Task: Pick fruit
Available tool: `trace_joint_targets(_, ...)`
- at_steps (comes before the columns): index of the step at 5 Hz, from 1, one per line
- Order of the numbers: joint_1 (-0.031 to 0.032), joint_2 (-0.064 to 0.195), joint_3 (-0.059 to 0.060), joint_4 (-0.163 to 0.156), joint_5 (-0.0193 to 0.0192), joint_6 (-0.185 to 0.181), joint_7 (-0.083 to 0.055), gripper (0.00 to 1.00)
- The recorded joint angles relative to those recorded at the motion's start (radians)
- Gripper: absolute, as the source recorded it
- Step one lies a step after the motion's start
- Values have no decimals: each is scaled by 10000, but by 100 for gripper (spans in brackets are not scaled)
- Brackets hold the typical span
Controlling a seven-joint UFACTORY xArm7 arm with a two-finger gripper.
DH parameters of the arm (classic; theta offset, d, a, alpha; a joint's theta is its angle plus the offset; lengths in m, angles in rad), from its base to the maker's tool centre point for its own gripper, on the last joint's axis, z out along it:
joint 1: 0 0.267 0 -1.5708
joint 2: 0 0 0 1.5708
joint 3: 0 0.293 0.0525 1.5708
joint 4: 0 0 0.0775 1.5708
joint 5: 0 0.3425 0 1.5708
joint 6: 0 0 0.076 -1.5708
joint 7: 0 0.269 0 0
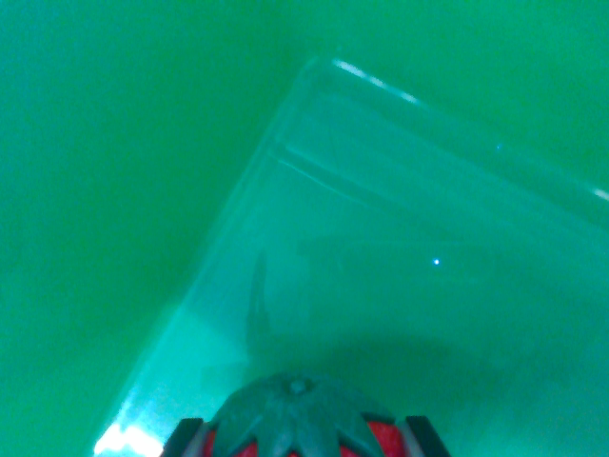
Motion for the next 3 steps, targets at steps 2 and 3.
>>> trace_joint_targets(2, -13, -140, 5, 165, 23, 303, -1, 100)
trace_joint_targets(3, -13, -140, 5, 165, 23, 303, -1, 100)
